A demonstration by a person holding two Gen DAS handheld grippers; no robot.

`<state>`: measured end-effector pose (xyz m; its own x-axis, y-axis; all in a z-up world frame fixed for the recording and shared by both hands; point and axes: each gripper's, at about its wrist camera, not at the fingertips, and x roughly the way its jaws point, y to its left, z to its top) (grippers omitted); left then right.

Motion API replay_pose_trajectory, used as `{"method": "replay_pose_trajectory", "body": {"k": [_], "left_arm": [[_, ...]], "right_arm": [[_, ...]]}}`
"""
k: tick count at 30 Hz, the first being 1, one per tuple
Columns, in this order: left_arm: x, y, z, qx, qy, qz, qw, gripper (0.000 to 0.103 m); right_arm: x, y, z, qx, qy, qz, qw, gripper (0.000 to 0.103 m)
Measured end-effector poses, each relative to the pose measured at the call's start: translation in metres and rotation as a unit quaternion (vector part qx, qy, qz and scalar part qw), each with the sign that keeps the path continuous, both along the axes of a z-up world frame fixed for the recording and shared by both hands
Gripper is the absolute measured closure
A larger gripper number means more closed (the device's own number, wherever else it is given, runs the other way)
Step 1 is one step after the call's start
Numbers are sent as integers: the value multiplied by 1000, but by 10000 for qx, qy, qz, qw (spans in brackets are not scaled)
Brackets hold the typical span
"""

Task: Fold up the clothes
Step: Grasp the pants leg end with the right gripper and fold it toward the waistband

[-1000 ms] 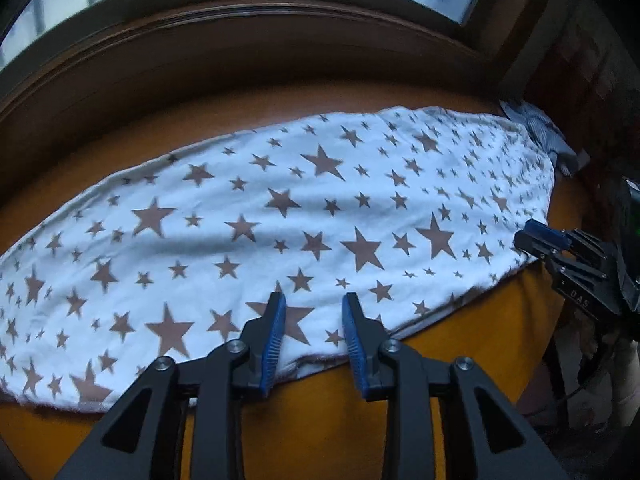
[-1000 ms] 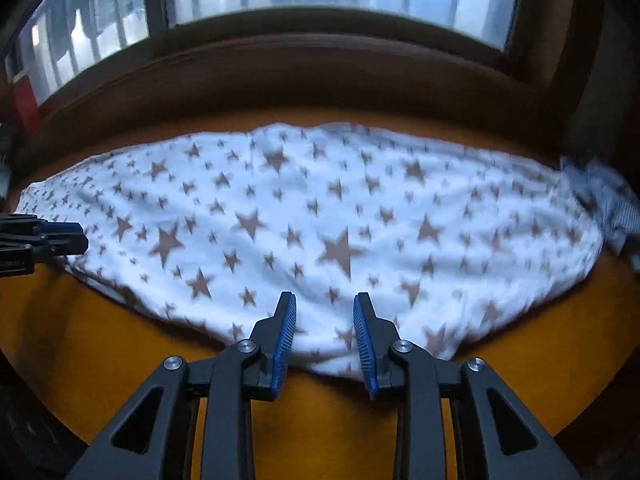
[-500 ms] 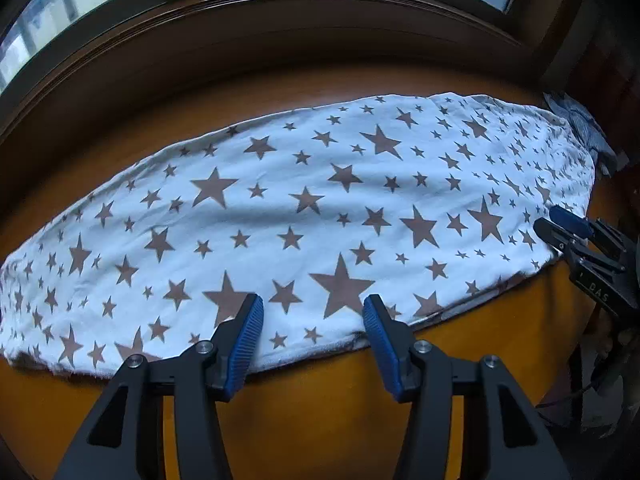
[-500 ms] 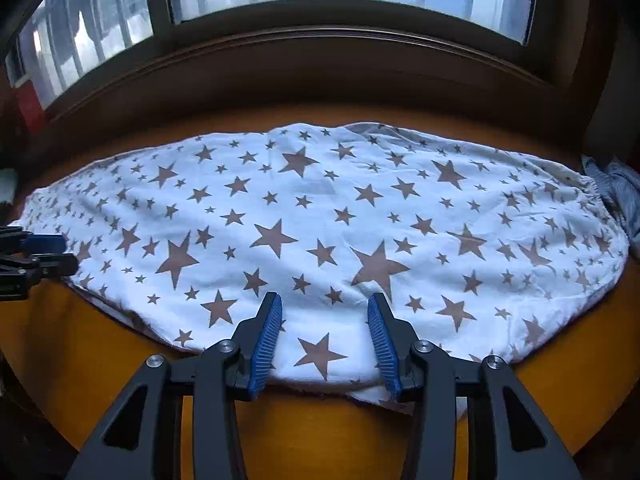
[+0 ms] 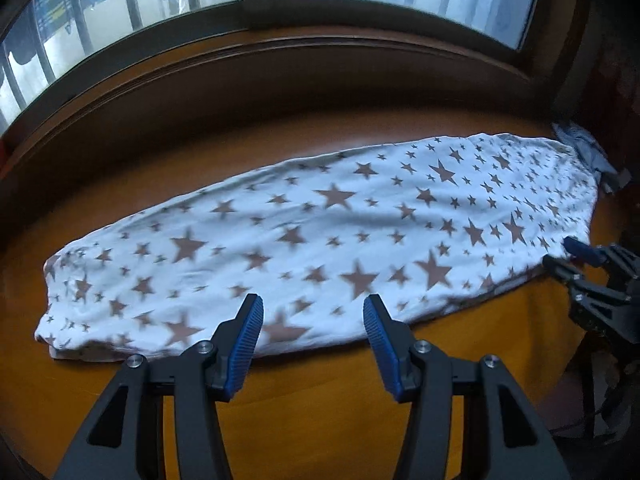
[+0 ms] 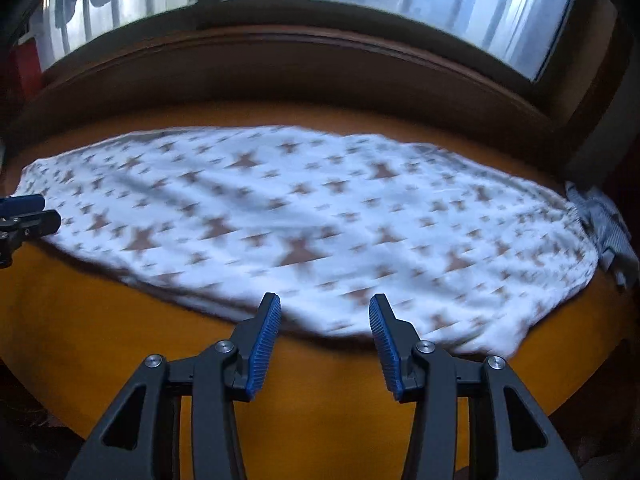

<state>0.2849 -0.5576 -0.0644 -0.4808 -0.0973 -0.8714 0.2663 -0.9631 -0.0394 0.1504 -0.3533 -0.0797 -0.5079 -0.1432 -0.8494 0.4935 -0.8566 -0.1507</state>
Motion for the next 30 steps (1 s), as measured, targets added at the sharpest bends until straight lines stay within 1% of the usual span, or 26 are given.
{"method": "replay_pose_trajectory", "body": {"k": [4, 7, 10, 12, 13, 14, 15, 18, 20, 23, 25, 28, 30], "left_arm": [[27, -23, 8, -41, 81, -284, 9996, 54], [49, -46, 6, 54, 81, -391, 9992, 54], [66, -67, 0, 59, -10, -323, 9995, 54], [75, -81, -1, 133, -25, -210, 9997, 54], [78, -88, -2, 175, -29, -149, 9997, 51], [82, -95, -3, 218, -32, -89, 9997, 46], [86, -102, -3, 261, -36, -28, 9997, 44], [91, -120, -4, 236, -63, 150, 9996, 43], [92, -132, -4, 245, -50, 292, 9993, 43], [92, -150, -4, 430, -120, 545, 9975, 43], [92, -160, -2, 393, -148, 587, 9974, 43], [93, -171, 0, 202, -195, 621, 9977, 43], [93, -178, 0, 149, -244, 611, 9977, 43]], "right_arm": [[33, -46, -2, 224, -1, -48, 9997, 57], [58, -80, 2, 217, 57, -29, 9997, 57], [77, -112, 5, 162, 93, 39, 9998, 54], [87, -130, 6, 146, 77, 138, 9998, 53], [91, -139, 7, 132, 58, 201, 9997, 52], [93, -146, 7, 92, 14, 263, 9996, 51], [94, -153, 8, 53, -30, 325, 9995, 50], [95, -174, 7, -153, -237, 531, 9982, 49], [93, -185, 5, -259, -260, 677, 9970, 49], [94, -202, 9, -419, -216, 863, 9952, 49], [95, -210, 11, -591, -212, 969, 9933, 47], [98, -223, 7, -812, -224, 1240, 9887, 46], [103, -234, 4, -856, -302, 1402, 9860, 46]]}}
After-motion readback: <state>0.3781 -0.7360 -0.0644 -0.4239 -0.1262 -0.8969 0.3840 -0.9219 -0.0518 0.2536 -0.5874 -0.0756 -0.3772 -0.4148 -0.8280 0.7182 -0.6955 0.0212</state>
